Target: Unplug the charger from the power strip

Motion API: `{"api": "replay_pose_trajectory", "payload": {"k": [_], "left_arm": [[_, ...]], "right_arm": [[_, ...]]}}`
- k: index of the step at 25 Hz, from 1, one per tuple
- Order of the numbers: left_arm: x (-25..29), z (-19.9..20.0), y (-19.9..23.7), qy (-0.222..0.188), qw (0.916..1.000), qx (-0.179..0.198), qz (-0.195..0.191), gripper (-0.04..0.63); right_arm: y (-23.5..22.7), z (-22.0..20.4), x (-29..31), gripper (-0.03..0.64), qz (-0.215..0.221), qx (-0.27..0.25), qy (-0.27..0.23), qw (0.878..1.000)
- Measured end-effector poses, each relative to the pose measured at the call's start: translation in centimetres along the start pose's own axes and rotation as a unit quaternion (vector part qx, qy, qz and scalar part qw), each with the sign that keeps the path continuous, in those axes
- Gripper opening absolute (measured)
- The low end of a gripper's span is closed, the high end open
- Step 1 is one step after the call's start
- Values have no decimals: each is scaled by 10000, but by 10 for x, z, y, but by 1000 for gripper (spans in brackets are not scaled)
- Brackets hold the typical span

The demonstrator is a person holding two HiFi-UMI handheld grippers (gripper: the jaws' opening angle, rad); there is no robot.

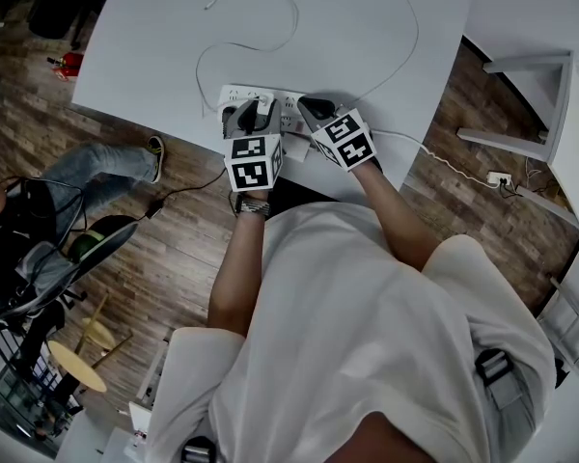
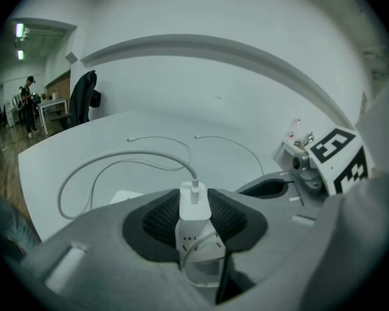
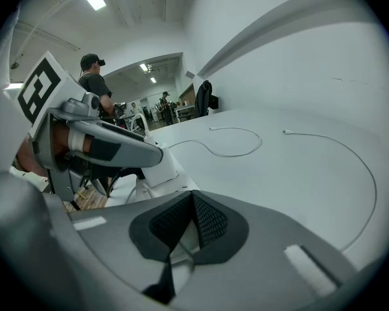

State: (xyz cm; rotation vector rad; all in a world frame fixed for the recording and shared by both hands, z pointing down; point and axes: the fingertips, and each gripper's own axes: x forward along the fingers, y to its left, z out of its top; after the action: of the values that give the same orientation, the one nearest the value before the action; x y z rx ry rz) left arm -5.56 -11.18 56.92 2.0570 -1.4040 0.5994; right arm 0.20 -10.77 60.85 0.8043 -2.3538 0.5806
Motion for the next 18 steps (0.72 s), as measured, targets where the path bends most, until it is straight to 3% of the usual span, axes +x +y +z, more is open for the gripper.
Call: {"api": "replay_pose_trajectory", "payload": {"k": [4,14,18], "left_arm": [[-1,0,2,-21,9999,-88,-58,140],[-4,-2,-5,144,9968,760,206,140],[-4,-1,-4,115,9985,525,125,140]], "right_arm": [[1,0,1,3,1,2,3,10000],[3,0,-2,3,-26,-15,-5,10000],[3,1,-2,3,-32,-23,-2,10000]]}}
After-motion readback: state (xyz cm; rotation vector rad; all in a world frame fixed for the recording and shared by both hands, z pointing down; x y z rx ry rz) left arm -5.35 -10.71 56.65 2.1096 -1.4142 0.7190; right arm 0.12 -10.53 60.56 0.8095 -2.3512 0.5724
